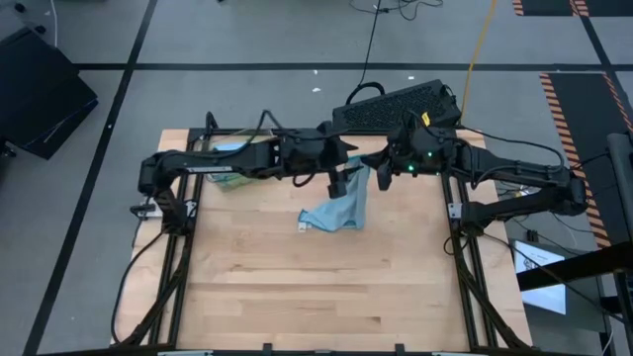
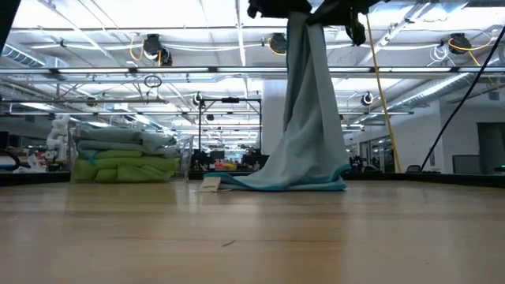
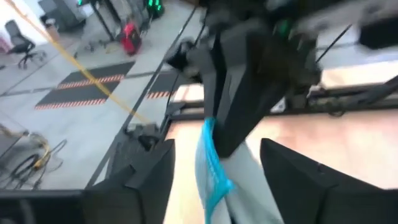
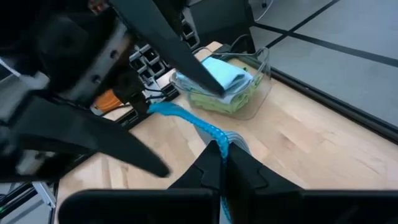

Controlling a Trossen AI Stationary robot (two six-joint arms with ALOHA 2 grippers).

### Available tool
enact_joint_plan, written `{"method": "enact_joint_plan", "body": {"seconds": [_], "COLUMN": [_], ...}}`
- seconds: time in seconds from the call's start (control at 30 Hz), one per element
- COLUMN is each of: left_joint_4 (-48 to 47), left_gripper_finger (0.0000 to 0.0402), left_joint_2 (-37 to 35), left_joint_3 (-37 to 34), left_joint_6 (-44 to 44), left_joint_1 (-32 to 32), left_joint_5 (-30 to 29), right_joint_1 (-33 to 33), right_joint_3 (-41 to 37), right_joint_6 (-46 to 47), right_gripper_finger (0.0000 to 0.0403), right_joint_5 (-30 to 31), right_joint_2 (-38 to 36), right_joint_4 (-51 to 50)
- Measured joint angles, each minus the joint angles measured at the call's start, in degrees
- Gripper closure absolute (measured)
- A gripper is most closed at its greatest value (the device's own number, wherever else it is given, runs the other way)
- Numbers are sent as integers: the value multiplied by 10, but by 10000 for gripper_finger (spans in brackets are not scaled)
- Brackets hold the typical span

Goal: Fold microfiber towels
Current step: Fold the blue microfiber cloth

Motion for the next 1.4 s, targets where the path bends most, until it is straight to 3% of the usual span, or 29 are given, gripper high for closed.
{"method": "enact_joint_plan", "body": {"seconds": [0.3, 0.5, 0.7, 0.87, 1.0, 1.1, 1.3, 1.4], "left_joint_4": [-27, -24, -19, -52, -108, -125, -91, -56], "left_gripper_finger": [293, 385, 398, 399, 386, 343, 228, 189], "left_joint_2": [8, -25, -55, -84, -82, -78, -46, -31], "left_joint_3": [4, 4, 4, 5, 4, 4, 2, 2], "left_joint_6": [-14, -2, -32, -76, -84, -66, -33, -31], "left_joint_1": [17, 16, 31, 48, 58, 59, 56, 51], "left_joint_5": [-20, -24, 1, 44, 87, 87, 116, 114], "right_joint_1": [-5, -8, -9, -11, -12, -12, -12, -12], "right_joint_3": [0, 0, 0, 0, 0, 0, 0, 0], "right_joint_6": [-5, -11, -52, -78, -82, -83, -82, -80], "right_gripper_finger": [403, 402, 371, 327, 354, 393, 400, 401], "right_joint_5": [1, 1, 2, 3, 2, 2, 2, 2], "right_joint_2": [0, 0, 0, 0, 0, 0, 0, 0], "right_joint_4": [0, 0, -1, 1, 0, 1, 2, 3]}}
